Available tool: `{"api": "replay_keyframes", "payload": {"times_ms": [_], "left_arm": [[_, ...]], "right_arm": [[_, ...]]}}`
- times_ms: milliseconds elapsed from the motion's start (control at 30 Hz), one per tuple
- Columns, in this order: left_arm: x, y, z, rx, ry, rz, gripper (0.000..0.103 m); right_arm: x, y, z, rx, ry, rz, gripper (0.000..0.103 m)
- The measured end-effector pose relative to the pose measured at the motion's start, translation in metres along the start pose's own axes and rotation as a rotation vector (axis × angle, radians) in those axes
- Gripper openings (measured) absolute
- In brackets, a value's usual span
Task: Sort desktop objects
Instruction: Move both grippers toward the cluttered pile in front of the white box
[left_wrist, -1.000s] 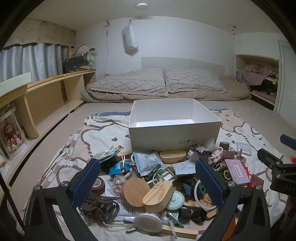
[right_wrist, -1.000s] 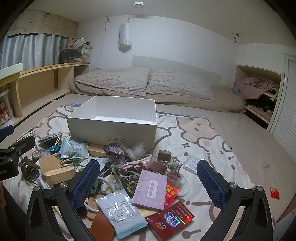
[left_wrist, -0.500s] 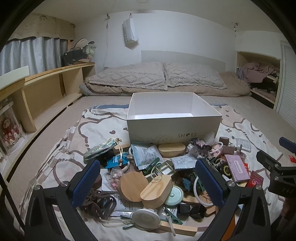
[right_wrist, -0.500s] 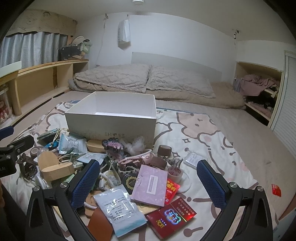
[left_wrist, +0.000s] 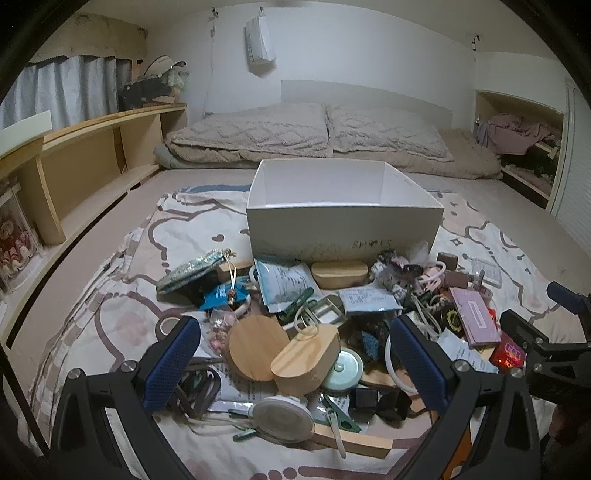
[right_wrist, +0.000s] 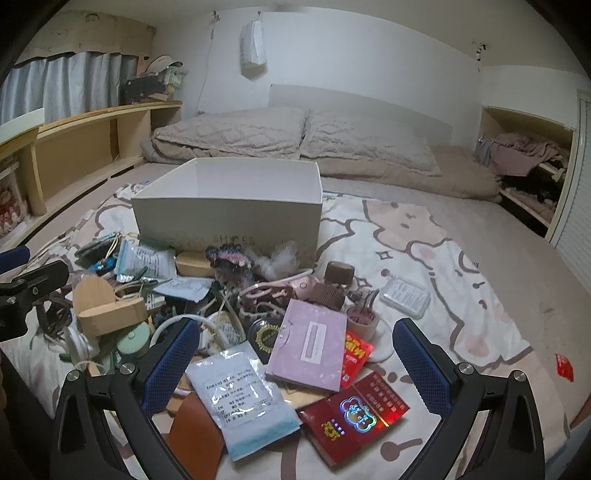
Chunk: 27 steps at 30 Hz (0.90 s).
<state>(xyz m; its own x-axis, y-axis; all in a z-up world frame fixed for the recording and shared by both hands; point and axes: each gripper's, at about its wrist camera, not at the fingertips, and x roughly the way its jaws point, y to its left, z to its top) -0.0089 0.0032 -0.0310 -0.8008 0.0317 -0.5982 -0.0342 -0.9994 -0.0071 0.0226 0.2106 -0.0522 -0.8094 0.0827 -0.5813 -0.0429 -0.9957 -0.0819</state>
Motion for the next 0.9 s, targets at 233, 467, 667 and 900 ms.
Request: {"api": "replay_keyframes", "payload": {"times_ms": [233, 467, 667, 900], "left_arm": [[0.007, -0.003, -0.009, -0.002, 0.050, -0.018, 0.103], [0.014, -0.004, -0.022, -0.017, 0.106, -0.046, 0.103], [0.018, -0.004, -0.031, -0.058, 0.157, -0.089, 0.103], [0.015, -0.005, -0.043, -0.070, 0.163, -0.110, 0.103]], "right_arm": [[0.009, -0.001, -0.009, -0.002, 0.038, 0.012, 0.103], [0.018, -0.002, -0.019, 0.002, 0.075, 0.023, 0.103], [0.025, 0.000, -0.028, -0.002, 0.102, 0.044, 0.103], [0.032, 0.006, -0.036, -0.007, 0.135, 0.080, 0.103]]}}
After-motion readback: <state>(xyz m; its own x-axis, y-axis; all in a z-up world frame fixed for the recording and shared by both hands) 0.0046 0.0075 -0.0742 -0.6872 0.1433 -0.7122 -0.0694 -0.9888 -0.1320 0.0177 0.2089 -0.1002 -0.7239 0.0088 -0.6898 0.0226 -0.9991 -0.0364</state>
